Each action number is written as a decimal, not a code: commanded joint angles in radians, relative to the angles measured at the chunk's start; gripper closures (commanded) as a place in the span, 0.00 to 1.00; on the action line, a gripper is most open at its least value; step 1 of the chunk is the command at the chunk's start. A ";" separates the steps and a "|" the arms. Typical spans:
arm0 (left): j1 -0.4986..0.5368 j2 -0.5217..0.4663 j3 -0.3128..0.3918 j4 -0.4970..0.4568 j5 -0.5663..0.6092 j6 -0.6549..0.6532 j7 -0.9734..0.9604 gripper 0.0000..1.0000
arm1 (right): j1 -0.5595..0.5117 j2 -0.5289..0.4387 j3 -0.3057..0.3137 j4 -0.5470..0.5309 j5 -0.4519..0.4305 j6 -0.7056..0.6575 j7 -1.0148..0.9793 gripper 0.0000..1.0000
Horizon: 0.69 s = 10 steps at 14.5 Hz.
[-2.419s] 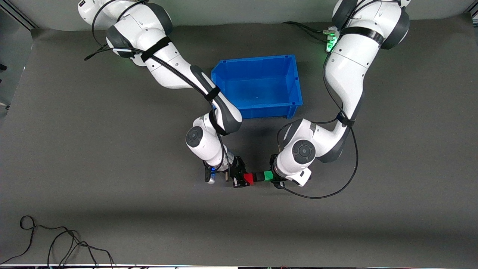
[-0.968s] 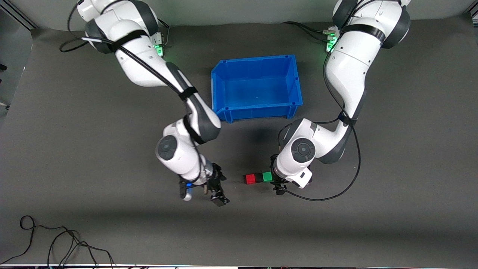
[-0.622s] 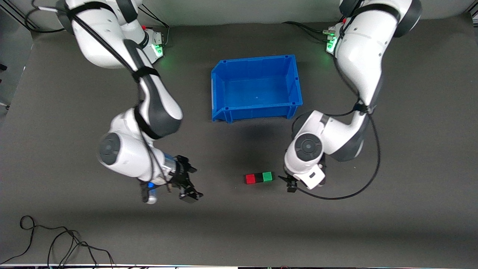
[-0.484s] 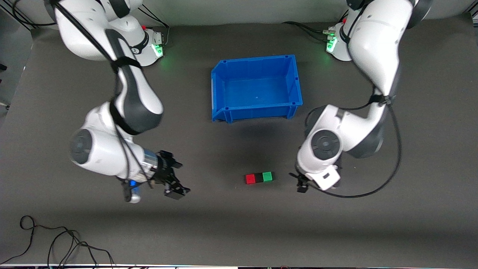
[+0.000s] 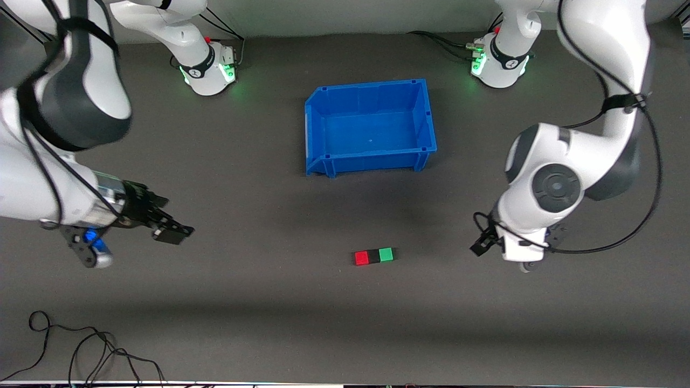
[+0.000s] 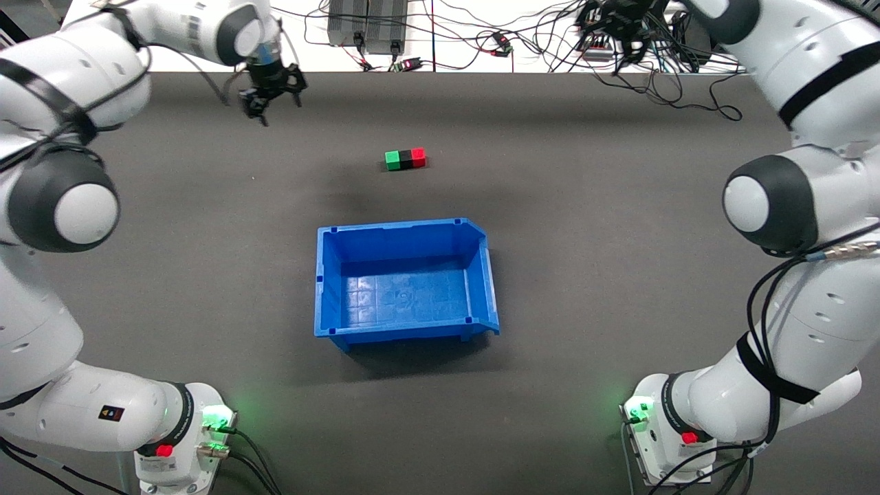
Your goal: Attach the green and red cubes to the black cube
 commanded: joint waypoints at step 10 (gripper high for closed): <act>0.205 -0.220 -0.002 -0.053 -0.120 -0.172 0.829 0.00 | -0.028 -0.154 -0.295 -0.047 -0.105 -0.173 -0.763 0.00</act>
